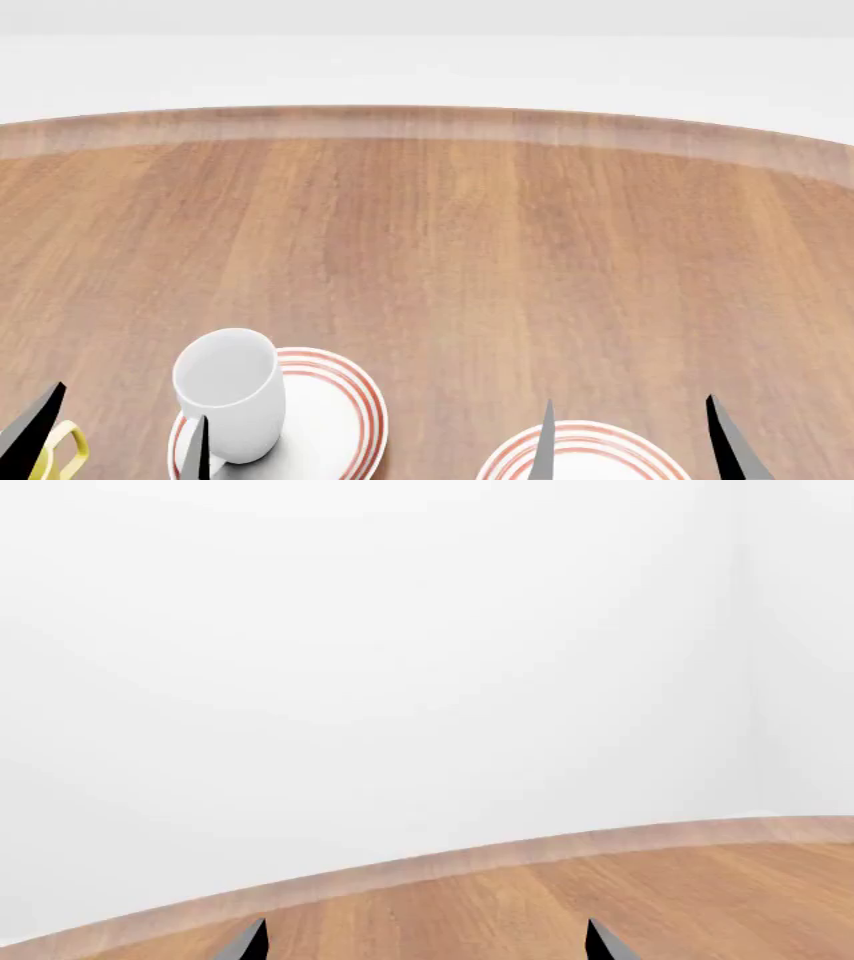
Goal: Put the white mug on the left plate.
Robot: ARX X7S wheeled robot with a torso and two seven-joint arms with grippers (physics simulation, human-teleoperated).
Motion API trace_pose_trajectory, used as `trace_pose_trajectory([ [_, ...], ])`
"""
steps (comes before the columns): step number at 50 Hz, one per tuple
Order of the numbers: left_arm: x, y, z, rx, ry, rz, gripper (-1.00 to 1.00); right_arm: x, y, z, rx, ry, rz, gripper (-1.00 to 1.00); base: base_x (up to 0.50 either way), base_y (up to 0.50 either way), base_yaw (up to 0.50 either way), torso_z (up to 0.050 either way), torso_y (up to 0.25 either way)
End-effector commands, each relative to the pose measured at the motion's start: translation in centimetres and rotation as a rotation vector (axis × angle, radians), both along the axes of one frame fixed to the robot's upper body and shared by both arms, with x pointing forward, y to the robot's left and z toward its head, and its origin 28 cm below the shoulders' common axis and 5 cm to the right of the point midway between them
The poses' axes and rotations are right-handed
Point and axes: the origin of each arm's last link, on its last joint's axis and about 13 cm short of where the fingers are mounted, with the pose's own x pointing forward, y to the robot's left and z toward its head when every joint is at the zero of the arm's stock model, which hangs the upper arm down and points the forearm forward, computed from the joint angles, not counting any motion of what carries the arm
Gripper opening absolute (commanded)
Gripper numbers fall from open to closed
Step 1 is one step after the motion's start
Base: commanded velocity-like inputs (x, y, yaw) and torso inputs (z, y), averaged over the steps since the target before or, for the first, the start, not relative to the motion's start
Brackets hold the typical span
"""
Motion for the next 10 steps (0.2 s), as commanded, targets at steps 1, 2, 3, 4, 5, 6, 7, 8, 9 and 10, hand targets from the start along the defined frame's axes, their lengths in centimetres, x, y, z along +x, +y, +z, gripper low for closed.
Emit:
trace_pose_trajectory([
  [1,-0.48,-0.06,0.54,-0.004,-0.017,-0.008,1.00,-0.14,0.04,0.09,0.000,-0.010,0.000,1.00,0.00,0.00,0.00,0.000,0.000],
  [2,-0.54,-0.06,0.59,-0.006,-0.017,-0.008,1.00,-0.15,0.05,0.08,0.001,-0.009,0.001,1.00,0.00,0.00,0.00,0.000,0.000],
  [3,-0.56,-0.05,0.59,-0.004,-0.019,-0.008,1.00,-0.19,0.08,0.07,0.001,-0.009,0.002,1.00,0.00,0.00,0.00,0.000,0.000],
  [4,-0.55,-0.04,0.59,-0.005,-0.019,-0.007,1.00,-0.20,0.10,0.03,0.001,-0.007,0.003,1.00,0.00,0.00,0.00,0.000,0.000],
  [5,-0.54,-0.04,0.57,-0.006,-0.018,-0.007,1.00,-0.21,0.11,0.00,0.000,-0.006,0.003,1.00,0.00,0.00,0.00,0.000,0.000],
  [6,-0.58,-0.03,0.55,-0.008,-0.018,-0.008,1.00,-0.21,0.11,-0.03,0.000,-0.005,0.003,1.00,0.00,0.00,0.00,0.000,0.000],
  [7,-0.60,-0.03,0.53,-0.007,-0.019,-0.008,1.00,-0.22,0.11,-0.04,0.001,-0.005,0.004,1.00,0.00,0.00,0.00,0.000,0.000],
  [8,-0.62,-0.03,0.52,-0.007,-0.019,-0.008,1.00,-0.24,0.11,-0.04,0.000,-0.005,0.004,1.00,0.00,0.00,0.00,0.000,0.000],
  [9,-0.59,-0.01,0.51,-0.008,-0.019,-0.005,1.00,-0.28,0.12,-0.01,0.002,-0.006,0.005,1.00,0.00,0.00,0.00,0.000,0.000],
  [10,-0.63,-0.01,0.52,-0.010,-0.018,-0.009,1.00,-0.29,0.12,-0.01,0.001,-0.006,0.004,1.00,0.00,0.00,0.00,0.000,0.000],
])
